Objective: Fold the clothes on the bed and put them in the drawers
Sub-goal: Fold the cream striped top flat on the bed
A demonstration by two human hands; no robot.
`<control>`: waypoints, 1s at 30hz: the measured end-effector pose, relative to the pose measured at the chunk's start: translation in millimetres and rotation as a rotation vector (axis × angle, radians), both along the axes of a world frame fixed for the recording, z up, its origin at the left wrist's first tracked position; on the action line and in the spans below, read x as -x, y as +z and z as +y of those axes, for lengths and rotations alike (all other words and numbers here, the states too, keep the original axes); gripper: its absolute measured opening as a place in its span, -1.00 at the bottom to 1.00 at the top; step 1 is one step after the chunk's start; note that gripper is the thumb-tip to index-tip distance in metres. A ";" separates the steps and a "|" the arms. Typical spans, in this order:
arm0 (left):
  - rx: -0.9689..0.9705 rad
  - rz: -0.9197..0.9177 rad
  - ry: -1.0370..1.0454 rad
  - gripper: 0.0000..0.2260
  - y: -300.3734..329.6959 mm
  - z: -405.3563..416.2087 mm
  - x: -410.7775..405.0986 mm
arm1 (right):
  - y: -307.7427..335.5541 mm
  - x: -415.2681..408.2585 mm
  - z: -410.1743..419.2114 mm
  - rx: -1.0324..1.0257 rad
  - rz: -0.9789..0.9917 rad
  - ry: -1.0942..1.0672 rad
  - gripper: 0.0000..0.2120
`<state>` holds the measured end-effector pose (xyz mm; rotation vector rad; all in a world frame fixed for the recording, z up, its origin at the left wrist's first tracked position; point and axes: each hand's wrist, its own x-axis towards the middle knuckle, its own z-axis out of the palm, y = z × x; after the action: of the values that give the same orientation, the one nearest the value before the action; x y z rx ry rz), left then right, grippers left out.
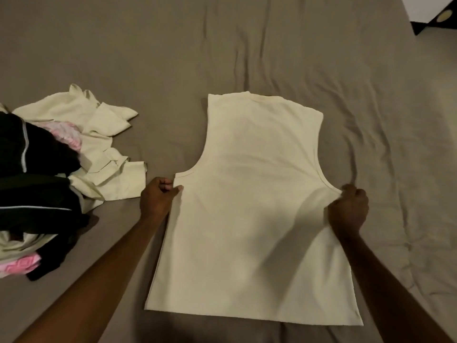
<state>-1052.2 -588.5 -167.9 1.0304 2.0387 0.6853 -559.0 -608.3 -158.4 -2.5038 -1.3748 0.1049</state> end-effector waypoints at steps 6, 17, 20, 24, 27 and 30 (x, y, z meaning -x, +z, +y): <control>0.133 -0.026 0.086 -0.71 9.2 -99.1 -2.9 | -8.1 120.4 -53.8 0.040 0.039 0.424 -0.52; 0.149 -0.007 0.158 -0.77 14.4 -205.5 14.8 | -9.2 284.2 -16.9 0.083 0.287 0.847 -0.61; 0.181 0.006 0.106 -0.70 6.2 -207.2 18.1 | -10.4 328.7 9.9 0.079 0.277 0.951 -0.55; 0.172 0.034 -0.043 -0.66 -2.3 -213.2 23.3 | -12.5 366.4 45.3 0.150 0.266 0.961 -0.57; 0.116 0.007 0.004 -0.77 2.0 -217.0 21.8 | -10.4 379.4 63.4 0.209 0.248 0.873 -0.55; 0.002 -0.020 0.106 -0.81 8.3 -221.4 12.3 | -1.2 381.2 71.7 0.250 0.306 0.781 -0.65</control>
<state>-1064.5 -809.9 -159.6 0.9161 2.0876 0.7455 -940.2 -536.7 -159.6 -1.8453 -2.1955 0.8153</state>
